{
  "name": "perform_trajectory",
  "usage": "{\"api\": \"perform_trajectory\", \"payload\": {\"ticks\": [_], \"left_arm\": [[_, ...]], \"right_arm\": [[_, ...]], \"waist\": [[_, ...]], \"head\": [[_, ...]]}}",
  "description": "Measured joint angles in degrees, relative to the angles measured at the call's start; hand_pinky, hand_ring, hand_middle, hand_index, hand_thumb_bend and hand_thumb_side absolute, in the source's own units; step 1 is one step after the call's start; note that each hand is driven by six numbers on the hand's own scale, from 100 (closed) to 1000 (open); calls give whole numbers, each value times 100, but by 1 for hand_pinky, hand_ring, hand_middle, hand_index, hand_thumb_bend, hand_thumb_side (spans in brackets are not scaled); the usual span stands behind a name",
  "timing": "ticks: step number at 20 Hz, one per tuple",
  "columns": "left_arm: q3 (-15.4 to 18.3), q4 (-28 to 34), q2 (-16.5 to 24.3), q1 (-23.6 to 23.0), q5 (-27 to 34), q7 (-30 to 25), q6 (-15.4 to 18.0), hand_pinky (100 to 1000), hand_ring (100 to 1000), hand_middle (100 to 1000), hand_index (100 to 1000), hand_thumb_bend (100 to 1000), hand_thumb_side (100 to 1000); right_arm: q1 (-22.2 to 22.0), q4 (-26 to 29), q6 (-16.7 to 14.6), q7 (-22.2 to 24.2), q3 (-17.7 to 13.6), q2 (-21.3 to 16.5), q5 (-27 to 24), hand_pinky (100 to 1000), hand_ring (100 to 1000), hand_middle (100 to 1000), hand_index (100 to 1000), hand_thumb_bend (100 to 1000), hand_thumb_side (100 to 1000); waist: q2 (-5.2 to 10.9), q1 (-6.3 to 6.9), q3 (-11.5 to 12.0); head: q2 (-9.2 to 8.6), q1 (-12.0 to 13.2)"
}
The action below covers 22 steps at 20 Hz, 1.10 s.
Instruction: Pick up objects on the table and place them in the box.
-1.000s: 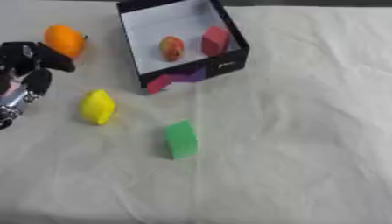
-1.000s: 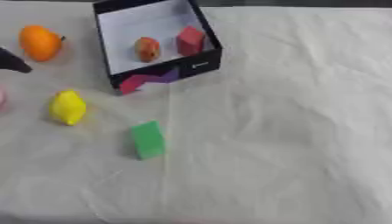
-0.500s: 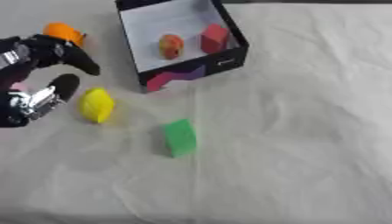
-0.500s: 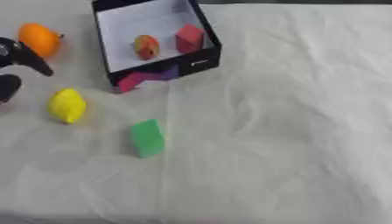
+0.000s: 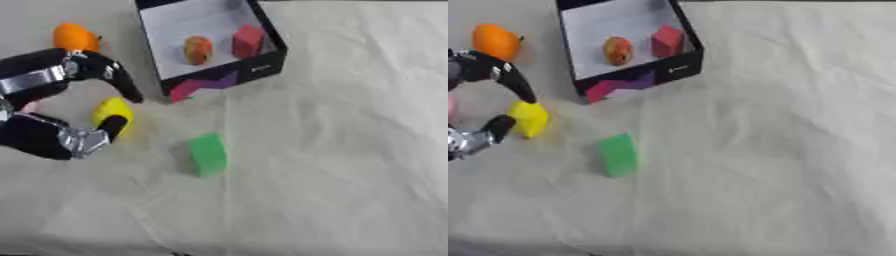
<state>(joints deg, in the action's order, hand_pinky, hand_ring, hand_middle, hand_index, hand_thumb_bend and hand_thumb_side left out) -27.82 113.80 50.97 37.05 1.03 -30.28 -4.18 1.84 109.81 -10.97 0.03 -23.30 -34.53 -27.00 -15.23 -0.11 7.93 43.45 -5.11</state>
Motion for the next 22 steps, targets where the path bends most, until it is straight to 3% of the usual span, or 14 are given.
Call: {"api": "perform_trajectory", "payload": {"ticks": [6,10,22], "left_arm": [[-214,2,-94,236,-400,-396,213,914,775,685,759,262,107],[-291,11,-209,404,-514,-570,550,904,776,669,748,303,106],[-346,14,-575,950,-539,-680,1640,862,778,660,715,321,100]], "right_arm": [[7,-3,35,15,-1,0,0,819,816,706,918,100,657],[7,-16,63,44,2,0,3,820,815,705,918,100,657],[-16,-37,92,113,13,13,59,820,815,702,916,100,655]], "waist": [[3,12,35],[5,25,39],[5,35,-69]], "head": [[28,-30],[29,-47],[29,-17]]}}
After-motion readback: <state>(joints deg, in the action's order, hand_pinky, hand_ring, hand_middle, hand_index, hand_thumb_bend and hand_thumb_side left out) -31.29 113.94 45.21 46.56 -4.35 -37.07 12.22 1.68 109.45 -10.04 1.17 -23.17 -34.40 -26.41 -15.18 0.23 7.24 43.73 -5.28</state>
